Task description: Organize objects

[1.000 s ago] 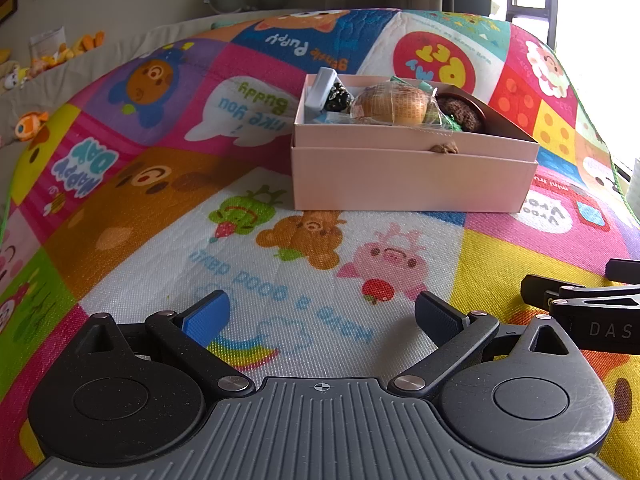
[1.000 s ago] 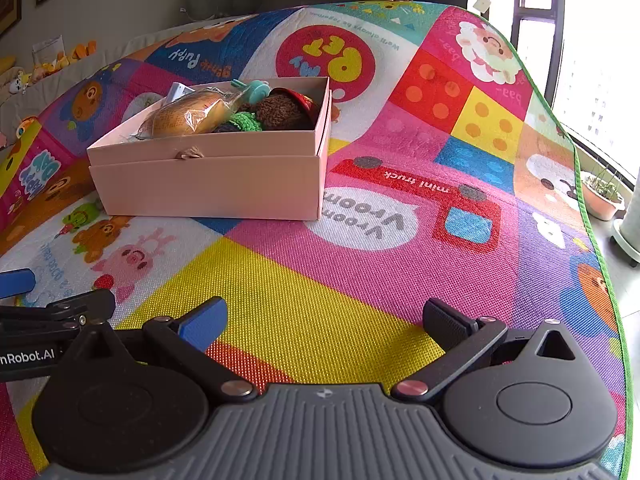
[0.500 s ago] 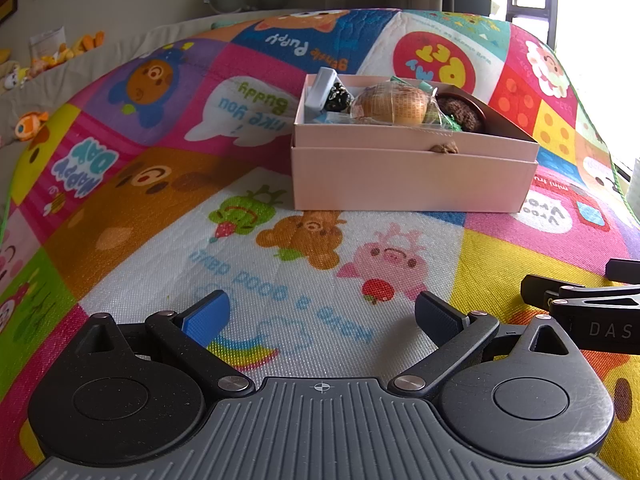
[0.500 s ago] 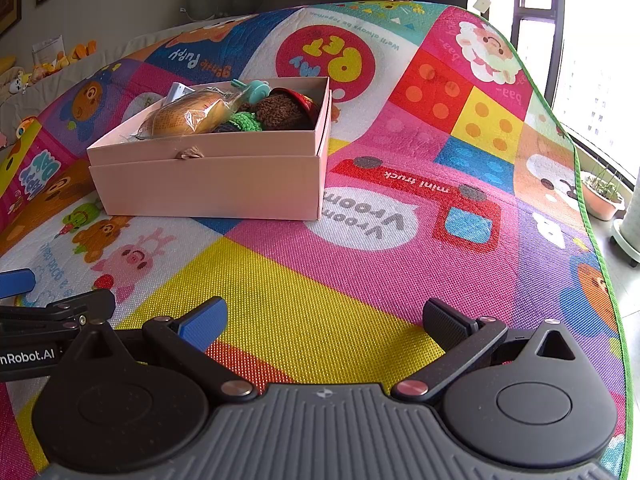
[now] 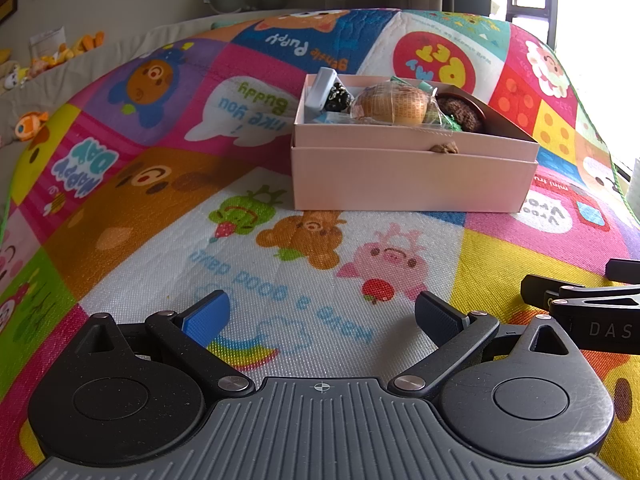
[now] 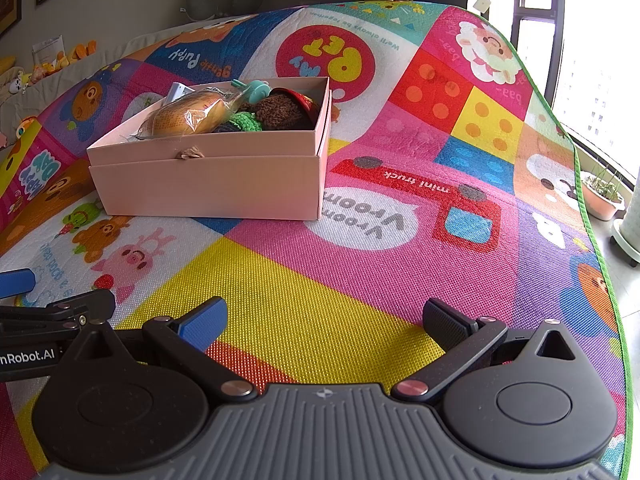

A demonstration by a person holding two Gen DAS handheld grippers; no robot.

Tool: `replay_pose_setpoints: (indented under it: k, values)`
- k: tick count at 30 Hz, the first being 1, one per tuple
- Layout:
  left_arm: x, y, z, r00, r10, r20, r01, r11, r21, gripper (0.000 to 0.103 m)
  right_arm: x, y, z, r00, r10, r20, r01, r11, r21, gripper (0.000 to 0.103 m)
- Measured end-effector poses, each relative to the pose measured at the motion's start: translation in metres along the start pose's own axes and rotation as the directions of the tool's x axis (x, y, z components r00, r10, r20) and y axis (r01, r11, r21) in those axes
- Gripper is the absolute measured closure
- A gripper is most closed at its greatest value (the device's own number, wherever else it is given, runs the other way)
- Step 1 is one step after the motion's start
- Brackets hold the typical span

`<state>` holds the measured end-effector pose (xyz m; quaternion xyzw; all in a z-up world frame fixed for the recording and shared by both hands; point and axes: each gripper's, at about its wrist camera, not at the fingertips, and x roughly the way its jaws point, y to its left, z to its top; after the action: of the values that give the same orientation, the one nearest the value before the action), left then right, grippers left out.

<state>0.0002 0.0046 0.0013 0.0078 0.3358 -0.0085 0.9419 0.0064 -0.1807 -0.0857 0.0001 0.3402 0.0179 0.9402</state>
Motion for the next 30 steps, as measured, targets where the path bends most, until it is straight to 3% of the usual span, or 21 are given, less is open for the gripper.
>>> replay_pose_setpoints:
  k: [30]
  values:
    - [0.0013, -0.0016, 0.0004, 1.0, 0.008, -0.001, -0.008, 1.0, 0.004, 0.001, 0.0004, 0.0, 0.0001, 1.0, 0.0, 0.0, 0.0, 1.0, 0.0, 0.0]
